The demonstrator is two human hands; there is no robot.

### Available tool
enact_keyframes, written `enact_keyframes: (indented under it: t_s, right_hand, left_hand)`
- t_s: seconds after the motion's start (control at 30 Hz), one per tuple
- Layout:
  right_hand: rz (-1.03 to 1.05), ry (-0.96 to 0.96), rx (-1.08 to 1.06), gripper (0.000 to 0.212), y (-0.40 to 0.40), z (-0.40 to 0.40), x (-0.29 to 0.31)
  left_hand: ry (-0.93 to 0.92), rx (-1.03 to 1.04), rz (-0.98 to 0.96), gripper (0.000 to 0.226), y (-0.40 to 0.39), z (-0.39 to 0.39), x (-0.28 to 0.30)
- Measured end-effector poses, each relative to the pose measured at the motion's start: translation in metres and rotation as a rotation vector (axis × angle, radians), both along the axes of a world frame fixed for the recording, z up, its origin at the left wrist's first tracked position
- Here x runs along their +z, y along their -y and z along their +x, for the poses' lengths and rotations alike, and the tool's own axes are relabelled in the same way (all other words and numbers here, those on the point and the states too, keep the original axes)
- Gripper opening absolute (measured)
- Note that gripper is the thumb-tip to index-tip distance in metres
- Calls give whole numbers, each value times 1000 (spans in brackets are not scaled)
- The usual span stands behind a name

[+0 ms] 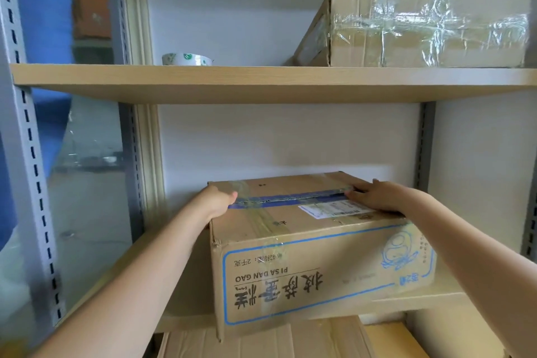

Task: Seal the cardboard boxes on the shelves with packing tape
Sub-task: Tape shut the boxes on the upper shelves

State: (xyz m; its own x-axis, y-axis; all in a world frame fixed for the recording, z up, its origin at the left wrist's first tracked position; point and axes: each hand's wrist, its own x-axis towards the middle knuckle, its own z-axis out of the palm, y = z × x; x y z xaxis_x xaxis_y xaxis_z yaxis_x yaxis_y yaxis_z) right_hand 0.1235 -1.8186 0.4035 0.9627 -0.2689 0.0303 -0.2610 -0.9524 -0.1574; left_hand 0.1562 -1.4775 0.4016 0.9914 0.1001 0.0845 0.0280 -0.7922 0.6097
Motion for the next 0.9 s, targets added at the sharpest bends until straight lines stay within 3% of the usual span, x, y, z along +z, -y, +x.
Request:
enact_keyframes:
  t_s: [0.1, 0.2, 0.3, 0.37, 0.43, 0.5, 0.6, 0.7, 0.83, 0.9]
  right_hand:
    - [-117, -1, -82, 69, -5, 1, 3]
    - [-208, 330, -5, 55, -58, -18, 17]
    - [-70, 823, 364, 34, -157, -50, 22]
    - [-75, 972, 674, 27, -232, -81, 14]
    - [-133, 940, 938, 32, -295, -106, -1]
    - [-139, 824, 1042, 34, -344, -116, -23]
    - [-90, 601, 999, 24, -382, -100, -66]
    - [18, 483, 823, 30, -387, -79, -97]
    - [285, 388, 555, 38, -379, -70, -116]
    - [587, 115, 416, 48, -389, -72, -120]
  left_hand:
    - [-35, -74, -216, 68, -8, -15, 3]
    - [-37, -175, -677, 51, -44, -48, 9]
    - [156, -53, -697, 30, -113, -83, 2]
    - [266, 146, -589, 27, -160, -112, -21]
    - [274, 326, -583, 32, -192, -136, -57]
    - [97, 395, -618, 41, -204, -148, -100]
    - [-178, 354, -578, 53, -202, -144, -149]
    - [-213, 272, -906, 79, -198, -138, -168]
    - [-198, 245, -882, 32, -198, -144, -148]
    - [-195, 257, -811, 28, -201, -144, -134]
